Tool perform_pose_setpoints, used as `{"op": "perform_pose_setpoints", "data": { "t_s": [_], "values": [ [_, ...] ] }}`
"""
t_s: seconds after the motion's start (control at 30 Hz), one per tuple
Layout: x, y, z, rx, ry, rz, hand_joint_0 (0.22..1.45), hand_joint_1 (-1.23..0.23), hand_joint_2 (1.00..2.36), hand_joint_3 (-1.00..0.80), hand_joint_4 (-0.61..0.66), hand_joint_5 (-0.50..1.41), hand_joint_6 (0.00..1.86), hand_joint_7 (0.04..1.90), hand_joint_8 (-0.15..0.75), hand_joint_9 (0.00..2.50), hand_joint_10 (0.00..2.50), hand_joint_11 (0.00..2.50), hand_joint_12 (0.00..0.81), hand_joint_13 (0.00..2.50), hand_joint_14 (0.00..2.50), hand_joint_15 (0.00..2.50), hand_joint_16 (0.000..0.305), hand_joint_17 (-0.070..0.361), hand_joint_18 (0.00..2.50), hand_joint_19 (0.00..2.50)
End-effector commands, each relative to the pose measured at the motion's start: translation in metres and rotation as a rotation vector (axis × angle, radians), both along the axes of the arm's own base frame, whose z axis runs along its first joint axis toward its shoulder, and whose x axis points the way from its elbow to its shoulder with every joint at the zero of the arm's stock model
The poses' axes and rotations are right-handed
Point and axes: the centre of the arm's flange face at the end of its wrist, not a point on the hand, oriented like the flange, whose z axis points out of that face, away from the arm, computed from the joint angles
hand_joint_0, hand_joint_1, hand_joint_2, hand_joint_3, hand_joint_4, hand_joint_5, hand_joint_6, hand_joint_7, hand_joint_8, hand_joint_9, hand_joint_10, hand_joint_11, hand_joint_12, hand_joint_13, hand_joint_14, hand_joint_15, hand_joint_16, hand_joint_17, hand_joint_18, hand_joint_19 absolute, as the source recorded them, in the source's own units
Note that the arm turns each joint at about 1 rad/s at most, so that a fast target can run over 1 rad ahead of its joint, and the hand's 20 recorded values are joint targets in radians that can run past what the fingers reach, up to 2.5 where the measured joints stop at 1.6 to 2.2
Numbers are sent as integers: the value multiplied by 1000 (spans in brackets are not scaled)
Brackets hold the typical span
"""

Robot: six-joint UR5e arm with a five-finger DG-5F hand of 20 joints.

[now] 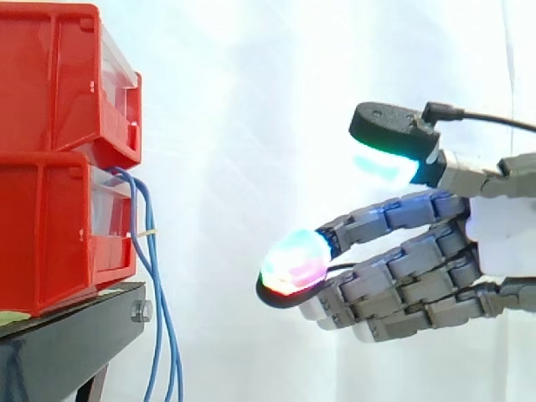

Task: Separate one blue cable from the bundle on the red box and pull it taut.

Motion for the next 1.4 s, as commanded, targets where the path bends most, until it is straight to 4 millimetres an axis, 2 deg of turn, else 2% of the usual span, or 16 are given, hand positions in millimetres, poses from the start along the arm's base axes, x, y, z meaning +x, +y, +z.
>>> {"op": "perform_pose_setpoints", "data": {
  "t_s": [0.0, 0.07, 0.5, 1.03, 1.1, 1.13, 1.17, 1.2, 1.23, 1.37],
  "values": [
    [8, 1, -14, -6, -26, -3, 498, -425, 1002, -480, 203, -222, 502, 710, 249, 398, 3, 95, 349, 191, 0, 27, 44, 99, 0, 91],
    [11, 2, -27, -17, -17, -3, 498, -425, 1002, -481, 205, -221, 502, 709, 250, 401, 2, 88, 349, 190, 0, 27, 44, 99, 0, 96],
    [16, -1, -21, -116, -46, -93, 498, -425, 1002, -481, 210, -216, 502, 713, 249, 412, 2, 98, 349, 190, 0, 24, 44, 100, 0, 97],
    [18, -1, -19, -144, -50, -94, 498, -424, 1002, -481, 213, -212, 502, 720, 252, 417, 3, 94, 348, 188, 0, 23, 44, 100, 0, 92],
    [21, -2, -36, -145, -32, -86, 498, -424, 1002, -481, 214, -212, 502, 720, 251, 417, 3, 87, 348, 188, 0, 23, 44, 100, 0, 93],
    [22, -3, -35, -143, -35, -86, 498, -424, 1002, -480, 214, -212, 502, 719, 252, 416, 3, 94, 348, 188, 0, 23, 44, 100, 0, 94],
    [26, -3, -48, -134, -36, -75, 498, -423, 1002, -479, 214, -211, 502, 720, 251, 416, 2, 100, 348, 187, 0, 31, 44, 100, 0, 93],
    [30, -3, -51, -129, -45, -69, 498, -423, 1002, -481, 214, -211, 502, 720, 251, 416, 3, 94, 348, 187, 0, 27, 44, 100, 0, 99],
    [38, 1, -43, -106, -73, -50, 498, -423, 1002, -480, 215, -211, 502, 720, 251, 416, 3, 94, 348, 187, 1, 28, 44, 100, 0, 94],
    [39, 0, -41, -113, -57, -38, 499, -423, 1002, -480, 216, -209, 502, 720, 249, 413, 3, 94, 347, 185, 0, 19, 44, 100, 0, 93]
  ]
}}
